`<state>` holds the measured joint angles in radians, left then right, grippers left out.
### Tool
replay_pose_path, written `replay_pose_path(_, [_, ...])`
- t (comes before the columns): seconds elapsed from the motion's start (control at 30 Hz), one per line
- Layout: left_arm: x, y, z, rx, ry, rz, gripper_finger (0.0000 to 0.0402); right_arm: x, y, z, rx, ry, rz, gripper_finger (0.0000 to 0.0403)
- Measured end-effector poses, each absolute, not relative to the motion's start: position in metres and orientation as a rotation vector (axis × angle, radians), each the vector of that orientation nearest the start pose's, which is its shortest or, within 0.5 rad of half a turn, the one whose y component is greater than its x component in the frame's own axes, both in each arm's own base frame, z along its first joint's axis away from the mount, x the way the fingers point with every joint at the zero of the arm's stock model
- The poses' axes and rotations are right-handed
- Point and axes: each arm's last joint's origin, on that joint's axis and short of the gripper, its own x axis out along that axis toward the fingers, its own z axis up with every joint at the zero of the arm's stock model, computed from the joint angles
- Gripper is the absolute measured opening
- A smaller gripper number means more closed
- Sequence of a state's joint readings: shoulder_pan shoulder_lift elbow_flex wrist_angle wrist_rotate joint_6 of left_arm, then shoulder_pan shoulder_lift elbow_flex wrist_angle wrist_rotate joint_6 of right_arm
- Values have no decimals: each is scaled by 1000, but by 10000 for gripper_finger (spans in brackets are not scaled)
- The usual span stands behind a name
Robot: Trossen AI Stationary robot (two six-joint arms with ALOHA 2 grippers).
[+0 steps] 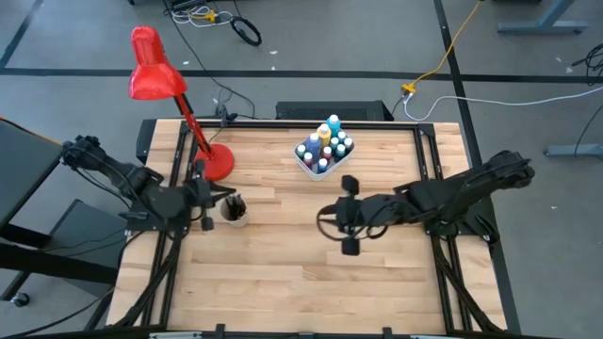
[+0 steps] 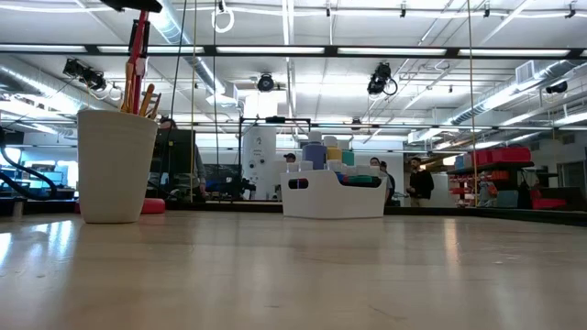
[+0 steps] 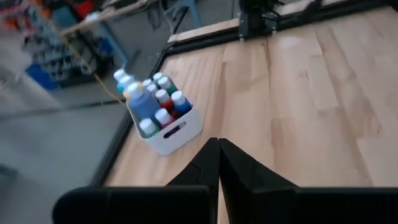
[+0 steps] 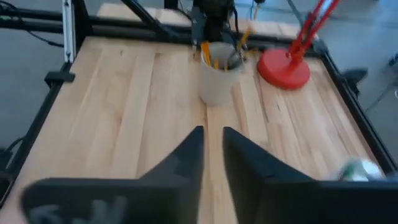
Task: Pick & Place Paint Supplies
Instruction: Return to Home Position
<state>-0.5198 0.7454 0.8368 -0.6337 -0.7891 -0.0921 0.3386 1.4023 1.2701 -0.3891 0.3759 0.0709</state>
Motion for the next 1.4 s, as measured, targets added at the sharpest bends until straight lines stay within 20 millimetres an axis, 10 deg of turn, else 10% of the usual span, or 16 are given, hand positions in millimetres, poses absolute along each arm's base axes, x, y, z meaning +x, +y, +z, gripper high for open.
replay_pose_path(0.17, [120,-47,318,286,393,166,5,271,86,354,-89,535,-61,9])
replay_pose_path(0.43, [108,-43,294,258,276,70,7,252,83,358,-143,549,-37,5])
replay_pose_path(0.77, [89,-34,258,238,77,14,12,211,67,305,-87,438,-36,6])
replay_pose_path(1.4, [94,-20,204,304,-72,118,9,133,27,265,-147,194,-77,4])
